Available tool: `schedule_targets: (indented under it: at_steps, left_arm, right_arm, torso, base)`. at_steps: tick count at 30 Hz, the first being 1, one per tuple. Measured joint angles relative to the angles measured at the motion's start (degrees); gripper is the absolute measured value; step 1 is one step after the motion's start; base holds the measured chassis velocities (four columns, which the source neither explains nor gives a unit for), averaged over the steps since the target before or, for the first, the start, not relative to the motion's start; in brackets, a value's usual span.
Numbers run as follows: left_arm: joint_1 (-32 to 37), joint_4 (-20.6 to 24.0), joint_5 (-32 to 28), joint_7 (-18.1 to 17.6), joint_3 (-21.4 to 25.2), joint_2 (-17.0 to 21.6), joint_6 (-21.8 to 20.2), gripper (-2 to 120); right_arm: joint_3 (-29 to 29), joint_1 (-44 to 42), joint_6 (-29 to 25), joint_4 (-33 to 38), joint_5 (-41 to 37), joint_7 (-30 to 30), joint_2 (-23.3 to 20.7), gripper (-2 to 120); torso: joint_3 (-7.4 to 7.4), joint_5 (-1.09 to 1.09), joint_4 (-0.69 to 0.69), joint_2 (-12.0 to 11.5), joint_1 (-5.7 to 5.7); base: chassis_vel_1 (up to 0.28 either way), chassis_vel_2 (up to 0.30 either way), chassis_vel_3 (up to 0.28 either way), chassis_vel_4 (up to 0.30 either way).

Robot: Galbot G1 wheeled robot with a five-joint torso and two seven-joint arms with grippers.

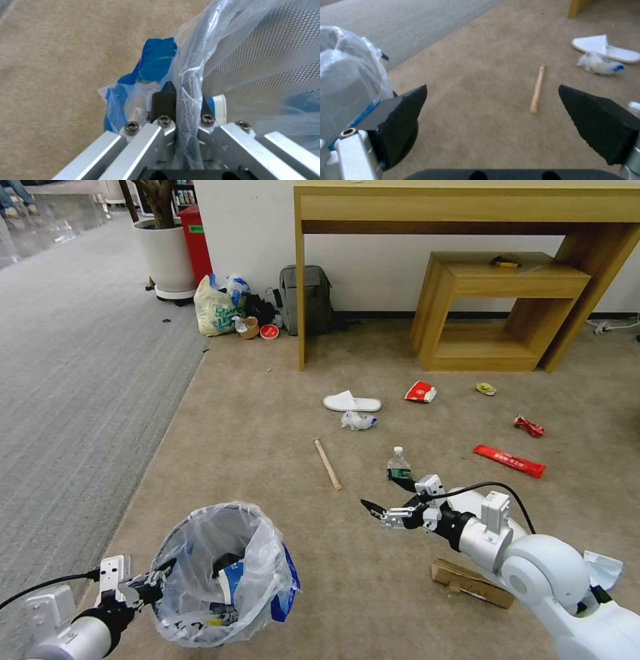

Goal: Pick up the trash bin and place the garbage on the floor into it.

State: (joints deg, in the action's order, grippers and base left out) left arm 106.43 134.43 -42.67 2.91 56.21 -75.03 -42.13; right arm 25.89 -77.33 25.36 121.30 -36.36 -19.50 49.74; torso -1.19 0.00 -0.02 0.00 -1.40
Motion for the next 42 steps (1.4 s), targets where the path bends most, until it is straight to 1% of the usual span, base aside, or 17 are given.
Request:
schedule_targets:
  at_steps: [13, 19, 22, 23, 26, 27, 29, 30, 33, 34, 37, 38, 40, 41, 42]
  left_arm:
    - [0.87, 0.18, 0.23, 0.90, 0.49, -0.07, 0.00, 0]
    - [1.10, 0.10, 0.21, 1.34, 0.91, 0.39, 0.00, 0]
    - [1.37, -0.02, 0.07, 1.82, 1.32, 0.85, 0.00, 0]
    - [1.37, -0.02, 0.07, 1.82, 1.32, 0.85, 0.00, 0]
    - [1.64, -0.30, 0.08, 2.07, 1.56, 0.84, 0.00, 0]
    - [1.64, -0.30, 0.08, 2.07, 1.56, 0.84, 0.00, 0]
    - [1.93, -0.41, 0.24, 2.29, 1.61, 0.53, 0.00, 0]
    - [1.93, -0.41, 0.24, 2.29, 1.61, 0.53, 0.00, 0]
    - [2.07, -0.58, 0.78, 2.54, 1.62, 0.06, 0.07, 0]
    - [2.07, -0.58, 0.78, 2.54, 1.62, 0.06, 0.07, 0]
    - [2.11, -0.60, 1.19, 2.59, 1.57, -0.33, 0.11, 0]
    - [2.11, -0.60, 1.19, 2.59, 1.57, -0.33, 0.11, 0]
    - [2.12, -0.60, 1.73, 2.62, 1.29, -0.76, 0.17, 0]
    - [2.12, -0.60, 1.73, 2.62, 1.29, -0.76, 0.17, 0]
    - [2.11, -0.62, 1.90, 2.63, 1.23, -0.83, 0.21, 0]
  right_arm:
    - [3.07, -5.04, -2.18, 0.02, 2.97, -1.33, -0.51, 100]
    - [3.92, -6.91, -3.23, -1.46, 4.31, -2.27, -0.96, 100]
    - [4.41, -8.09, -4.72, -4.68, 6.33, -4.05, -1.80, 100]
    - [4.41, -8.09, -4.72, -4.68, 6.33, -4.05, -1.80, 100]
    - [4.10, -8.21, -7.05, -9.68, 8.84, -5.84, -2.61, 100]
    - [4.10, -8.21, -7.05, -9.68, 8.84, -5.84, -2.61, 100]
    - [3.42, -7.51, -8.64, -13.79, 10.83, -8.00, -3.12, 100]
    - [3.42, -7.51, -8.64, -13.79, 10.83, -8.00, -3.12, 100]
    - [2.22, -6.03, -10.50, -18.67, 13.93, -10.76, -3.14, 100]
    - [2.22, -6.03, -10.50, -18.67, 13.93, -10.76, -3.14, 100]
    - [1.03, -4.88, -11.94, -23.06, 16.83, -12.66, -2.87, 100]
    - [1.03, -4.88, -11.94, -23.06, 16.83, -12.66, -2.87, 100]
    - [-0.38, -3.28, -13.84, -28.94, 21.74, -14.81, -1.94, 100]
    - [-0.38, -3.28, -13.84, -28.94, 21.74, -14.81, -1.94, 100]
    - [-0.98, -2.63, -14.59, -31.45, 23.40, -15.35, -1.41, 100]
  torso:
    - [0.00, 0.00, 0.01, -0.01, 0.00]
    - [0.00, 0.00, 0.01, -0.01, 0.00]
    - [0.00, 0.01, 0.00, -0.01, 0.00]
    - [0.00, 0.01, 0.00, -0.01, 0.00]
    - [0.00, -0.01, 0.00, -0.01, 0.00]
    - [0.00, -0.01, 0.00, -0.01, 0.00]
    - [0.00, 0.00, 0.01, -0.01, 0.00]
    - [0.00, 0.00, 0.01, -0.01, 0.00]
    - [0.00, 0.01, 0.01, -0.01, 0.00]
    - [0.00, 0.01, 0.01, -0.01, 0.00]
    - [0.00, 0.01, 0.01, -0.01, 0.00]
    - [0.00, 0.01, 0.01, -0.01, 0.00]
    - [0.00, 0.01, 0.01, -0.01, 0.00]
    - [0.00, 0.01, 0.01, -0.01, 0.00]
    - [0.00, 0.01, 0.00, -0.01, 0.00]
  base:
    - [-0.126, -0.128, 0.127, 0.131]
    - [-0.121, -0.117, 0.123, 0.119]
    - [-0.048, -0.063, 0.066, 0.070]
    - [-0.016, -0.053, 0.047, 0.038]
    - [0.000, 0.000, 0.000, 0.000]
    - [0.000, 0.000, 0.000, 0.000]
    - [0.000, 0.000, 0.000, 0.000]
    - [0.000, 0.000, 0.000, 0.000]
    - [0.000, 0.000, 0.000, 0.000]
    - [0.000, 0.000, 0.000, 0.000]
    - [0.000, 0.000, 0.000, 0.000]
    - [0.000, 0.000, 0.000, 0.000]
    - [0.000, 0.000, 0.000, 0.000]
    - [0.000, 0.000, 0.000, 0.000]
    - [0.000, 0.000, 0.000, 0.000]
